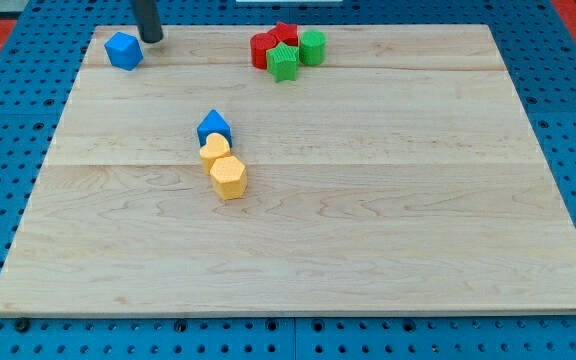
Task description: Move your arm to the red star
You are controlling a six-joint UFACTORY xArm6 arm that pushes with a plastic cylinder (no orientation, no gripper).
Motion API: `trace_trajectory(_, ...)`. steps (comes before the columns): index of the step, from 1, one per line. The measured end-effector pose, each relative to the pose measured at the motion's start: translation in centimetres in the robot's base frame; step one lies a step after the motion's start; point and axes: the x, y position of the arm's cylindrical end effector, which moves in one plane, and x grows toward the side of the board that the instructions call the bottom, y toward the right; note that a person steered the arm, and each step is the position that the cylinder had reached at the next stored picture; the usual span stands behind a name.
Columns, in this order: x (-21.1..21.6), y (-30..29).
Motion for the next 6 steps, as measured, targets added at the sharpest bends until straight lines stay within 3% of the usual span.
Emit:
trace_trajectory(4,-2.0,7.2)
trace_trajectory(5,-1.9,16.6)
trace_trajectory(6,1.4,22.6)
